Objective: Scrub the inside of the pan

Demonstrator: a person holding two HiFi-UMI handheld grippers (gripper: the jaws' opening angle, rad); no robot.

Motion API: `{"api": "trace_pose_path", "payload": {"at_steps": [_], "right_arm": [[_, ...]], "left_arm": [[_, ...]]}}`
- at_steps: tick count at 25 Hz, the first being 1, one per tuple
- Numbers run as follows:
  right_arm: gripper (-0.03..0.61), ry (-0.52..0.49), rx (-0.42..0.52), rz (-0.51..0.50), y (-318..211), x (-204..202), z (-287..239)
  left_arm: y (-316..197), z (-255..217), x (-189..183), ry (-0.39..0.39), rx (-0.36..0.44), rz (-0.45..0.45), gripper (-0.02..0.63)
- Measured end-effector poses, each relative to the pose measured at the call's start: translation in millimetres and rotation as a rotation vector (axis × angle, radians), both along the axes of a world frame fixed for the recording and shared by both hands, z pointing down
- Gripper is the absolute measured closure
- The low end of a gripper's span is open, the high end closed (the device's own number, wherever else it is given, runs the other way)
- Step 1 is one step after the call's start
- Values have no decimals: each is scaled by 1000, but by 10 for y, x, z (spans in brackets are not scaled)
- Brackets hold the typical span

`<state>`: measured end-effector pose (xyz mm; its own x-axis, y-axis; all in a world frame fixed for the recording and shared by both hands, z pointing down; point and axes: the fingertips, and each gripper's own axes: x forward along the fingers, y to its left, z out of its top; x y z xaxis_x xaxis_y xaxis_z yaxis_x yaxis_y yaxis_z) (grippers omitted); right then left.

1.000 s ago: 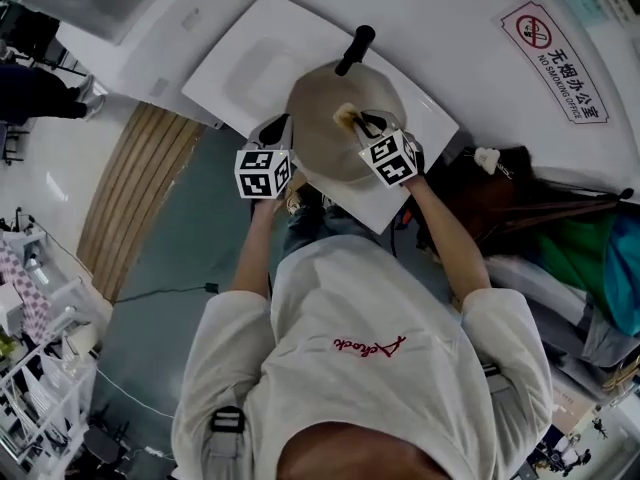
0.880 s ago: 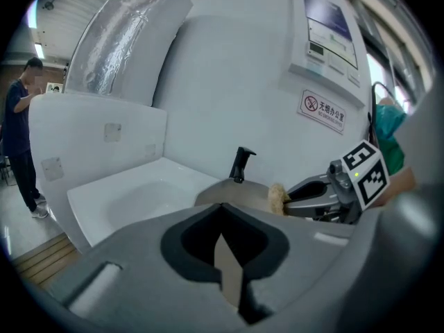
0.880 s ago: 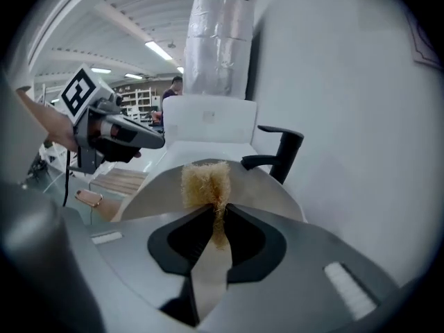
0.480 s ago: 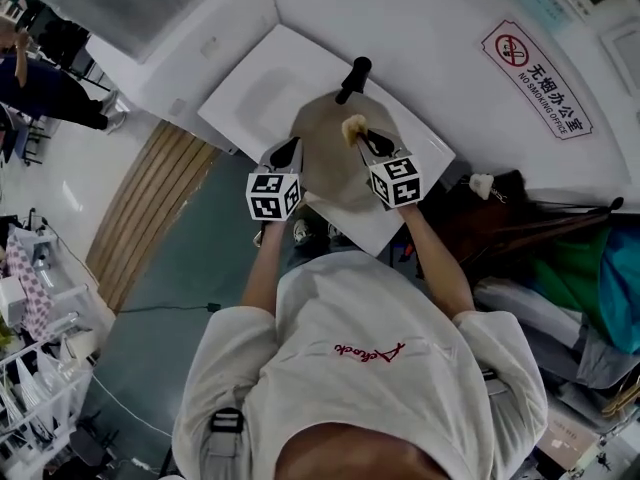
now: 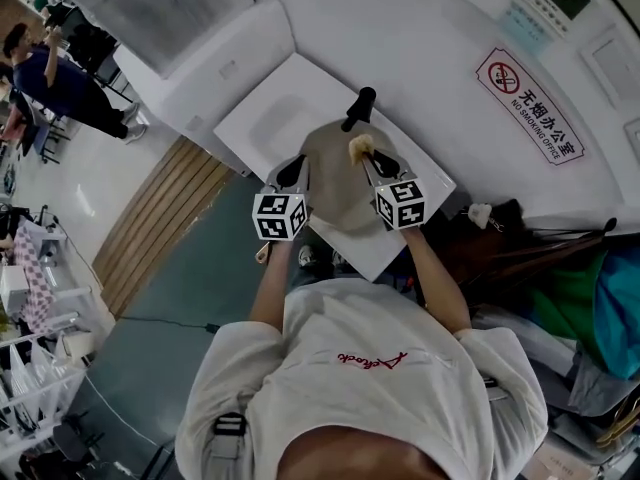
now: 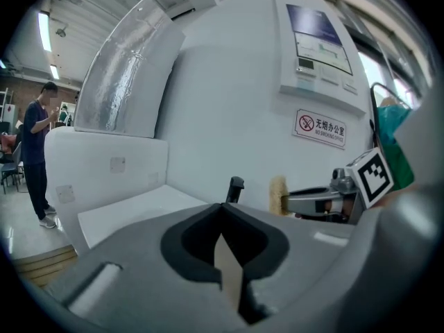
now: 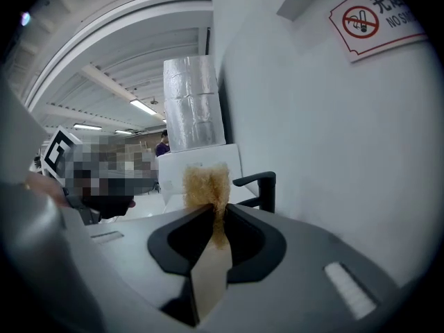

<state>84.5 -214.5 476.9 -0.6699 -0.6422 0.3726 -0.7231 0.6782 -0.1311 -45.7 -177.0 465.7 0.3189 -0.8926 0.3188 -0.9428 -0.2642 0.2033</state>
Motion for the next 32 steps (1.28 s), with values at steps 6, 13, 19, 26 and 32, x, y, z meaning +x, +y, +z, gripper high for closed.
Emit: {"api": "trace_pose_path", "payload": {"at_steps": [6, 13, 19, 26, 32], "right_arm": [[515, -8, 16, -5, 18, 1, -52], [515, -27, 55, 32, 109, 2, -233], [517, -24, 75, 78, 230, 18, -300], [517, -17, 81, 128, 475, 22, -313], [517, -16, 100, 154, 668, 67, -395]], "left_arm": [[49, -64, 28, 0, 11, -2, 614], [74, -220, -84, 7, 49, -6, 614], [197, -303, -114, 29, 68, 18, 614], [429, -340, -218, 33, 84, 26, 614], [590, -408, -183, 51, 104, 37, 614]]}}
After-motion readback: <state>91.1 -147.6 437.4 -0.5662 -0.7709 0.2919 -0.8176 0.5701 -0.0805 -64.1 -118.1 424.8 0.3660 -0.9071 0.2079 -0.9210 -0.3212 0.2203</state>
